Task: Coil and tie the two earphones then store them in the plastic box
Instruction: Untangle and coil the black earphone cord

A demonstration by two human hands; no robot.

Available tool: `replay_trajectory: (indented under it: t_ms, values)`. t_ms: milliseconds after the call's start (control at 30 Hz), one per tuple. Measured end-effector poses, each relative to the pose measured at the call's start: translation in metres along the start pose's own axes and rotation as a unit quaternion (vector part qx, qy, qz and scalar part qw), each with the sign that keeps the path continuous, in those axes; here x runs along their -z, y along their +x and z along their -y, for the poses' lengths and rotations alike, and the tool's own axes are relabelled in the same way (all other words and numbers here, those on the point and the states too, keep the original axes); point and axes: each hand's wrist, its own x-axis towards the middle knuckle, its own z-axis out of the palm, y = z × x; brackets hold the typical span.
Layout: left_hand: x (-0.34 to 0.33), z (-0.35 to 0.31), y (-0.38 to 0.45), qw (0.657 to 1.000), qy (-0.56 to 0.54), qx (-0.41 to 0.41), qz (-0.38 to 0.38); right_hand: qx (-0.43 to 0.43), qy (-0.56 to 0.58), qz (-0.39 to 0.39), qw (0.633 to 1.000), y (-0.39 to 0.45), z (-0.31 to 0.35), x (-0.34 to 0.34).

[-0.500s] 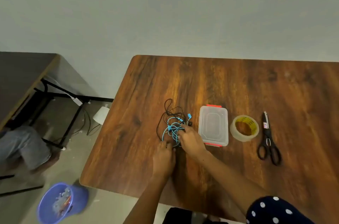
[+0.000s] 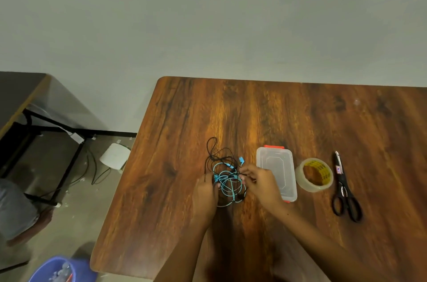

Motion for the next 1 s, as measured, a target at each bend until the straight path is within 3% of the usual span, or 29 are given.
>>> replay_trajectory:
  t_ms: [233,367,467,533,667,833,900,1000]
  values:
    - [0.008,-0.002,0.027,0.993,-0.109,0.046,0.014,-0.038,0.146,-0.048,0.987,0.006,0.007,0.022]
    - [0.013,0.0,0.028,0.991,-0.112,0.059,0.038,-0.03,0.181,-0.064,0.981,0.003,0.012,0.036]
    - [0.011,-0.005,0.027,0.99,-0.102,0.085,-0.051,-0.017,0.14,-0.029,0.99,0.006,0.011,0.037]
    - [0.011,-0.009,0.031,0.987,-0.08,0.116,-0.071,0.001,0.072,0.012,0.997,0.007,0.008,0.033]
    - [0.013,-0.014,0.055,0.985,-0.024,0.167,-0.031,0.007,-0.007,0.068,0.998,0.01,0.006,0.027]
    - [0.011,-0.011,0.084,0.984,0.113,0.131,0.042,0.014,-0.039,0.064,0.997,0.01,0.007,0.026]
    - [0.011,-0.006,0.096,0.99,0.063,0.095,0.078,0.018,-0.043,0.065,0.997,0.01,0.007,0.026]
    - [0.016,-0.006,0.106,0.989,-0.042,0.109,0.09,0.027,-0.049,0.067,0.996,0.011,0.008,0.029]
